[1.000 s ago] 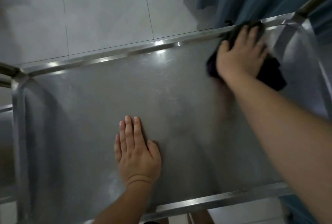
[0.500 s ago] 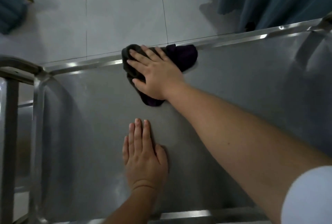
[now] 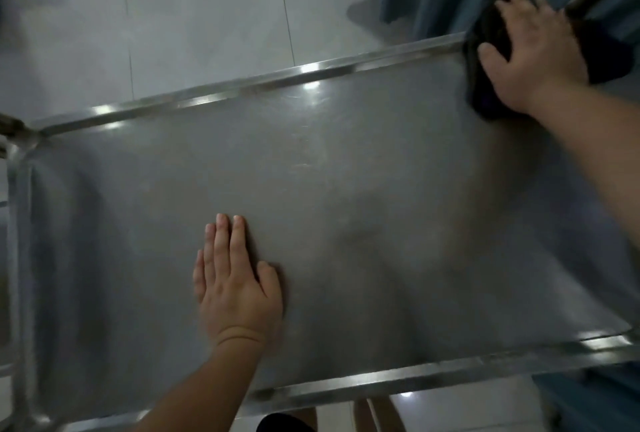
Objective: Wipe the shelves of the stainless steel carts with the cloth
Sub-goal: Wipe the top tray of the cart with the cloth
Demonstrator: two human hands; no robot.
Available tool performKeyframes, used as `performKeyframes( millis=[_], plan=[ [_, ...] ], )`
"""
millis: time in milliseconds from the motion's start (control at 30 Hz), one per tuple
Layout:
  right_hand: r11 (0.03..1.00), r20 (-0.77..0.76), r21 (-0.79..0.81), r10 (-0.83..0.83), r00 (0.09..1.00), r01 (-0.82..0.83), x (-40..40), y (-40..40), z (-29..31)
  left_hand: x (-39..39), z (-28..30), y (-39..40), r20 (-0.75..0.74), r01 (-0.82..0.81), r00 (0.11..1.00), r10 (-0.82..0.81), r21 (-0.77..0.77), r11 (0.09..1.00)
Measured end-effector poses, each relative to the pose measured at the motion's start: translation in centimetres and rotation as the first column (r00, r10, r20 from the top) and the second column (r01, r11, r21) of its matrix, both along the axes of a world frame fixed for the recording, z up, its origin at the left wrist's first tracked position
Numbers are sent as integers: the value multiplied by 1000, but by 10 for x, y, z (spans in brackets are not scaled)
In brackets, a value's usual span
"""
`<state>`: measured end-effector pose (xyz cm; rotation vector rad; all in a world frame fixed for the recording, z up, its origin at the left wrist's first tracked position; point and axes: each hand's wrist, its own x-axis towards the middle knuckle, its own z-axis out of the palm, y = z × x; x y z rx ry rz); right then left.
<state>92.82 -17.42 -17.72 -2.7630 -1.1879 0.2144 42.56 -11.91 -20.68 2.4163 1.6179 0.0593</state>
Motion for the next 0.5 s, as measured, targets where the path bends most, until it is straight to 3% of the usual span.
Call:
performKeyframes(
  millis=[133, 233, 500],
  plan=[
    [999, 56, -35, 11, 998, -9, 12, -43, -3, 2, 5, -1, 10, -13, 1000, 13, -22, 1000],
    [996, 70, -37, -78, 995, 81, -1, -76, -7, 5, 8, -1, 30, -19, 999, 19, -21, 1000],
    [971, 47, -52, -229, 972, 232, -126, -243, -11, 7, 12, -2, 28, -16, 999, 17, -37, 999]
  ],
)
